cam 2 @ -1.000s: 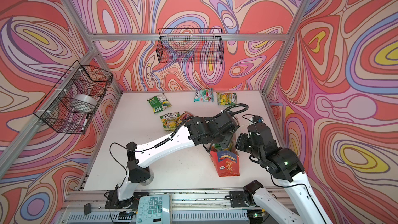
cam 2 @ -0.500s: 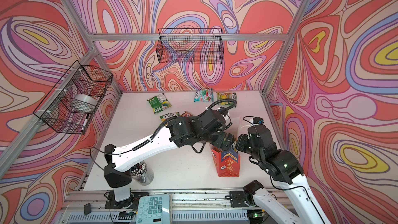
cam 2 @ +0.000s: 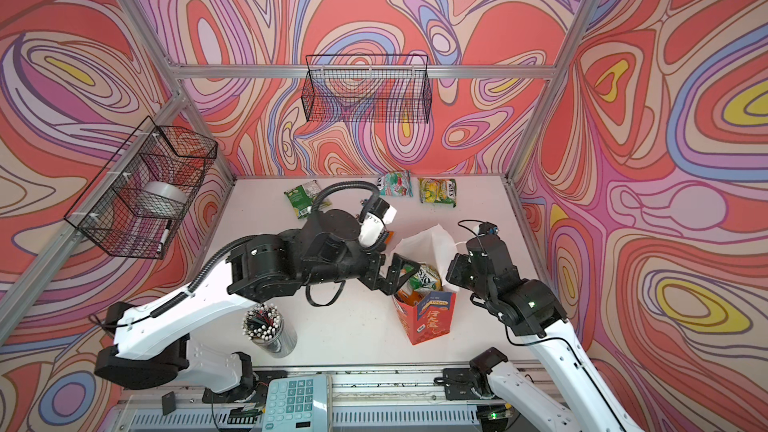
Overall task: Place the snacks into the paper bag
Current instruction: 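Withdraw the left gripper from the bag toward the far packets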
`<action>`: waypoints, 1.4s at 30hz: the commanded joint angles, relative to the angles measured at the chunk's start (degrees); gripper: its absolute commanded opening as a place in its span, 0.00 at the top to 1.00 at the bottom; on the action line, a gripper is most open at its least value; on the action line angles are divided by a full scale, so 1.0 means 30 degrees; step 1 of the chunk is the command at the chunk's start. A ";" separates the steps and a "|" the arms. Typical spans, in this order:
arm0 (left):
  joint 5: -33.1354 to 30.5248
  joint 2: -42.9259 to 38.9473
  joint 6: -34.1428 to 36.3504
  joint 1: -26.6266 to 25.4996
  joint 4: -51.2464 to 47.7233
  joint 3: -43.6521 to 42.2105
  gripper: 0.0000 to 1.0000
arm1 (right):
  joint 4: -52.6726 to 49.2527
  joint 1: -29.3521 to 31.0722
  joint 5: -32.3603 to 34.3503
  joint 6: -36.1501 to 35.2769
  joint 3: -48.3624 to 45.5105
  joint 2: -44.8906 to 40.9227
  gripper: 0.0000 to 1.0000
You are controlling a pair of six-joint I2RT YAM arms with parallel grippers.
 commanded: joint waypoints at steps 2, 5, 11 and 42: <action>0.0040 -0.0388 0.0776 0.0233 0.1059 0.0251 0.00 | 0.1164 0.0077 -0.0588 0.0209 -0.0429 0.0189 1.00; 0.1085 -0.0097 0.1115 0.0224 0.1563 0.0601 0.00 | 0.1183 0.0071 -0.0669 0.0186 -0.0276 0.0468 1.00; -0.3272 -0.1017 0.0717 0.0465 0.0347 -0.0139 0.00 | 0.1031 0.0066 -0.0037 -0.0008 0.0571 0.0840 1.00; -0.0326 0.9865 -0.3579 1.6448 -0.0909 0.0118 0.00 | 0.1269 0.0071 -0.0446 -0.0278 0.1105 0.1058 1.00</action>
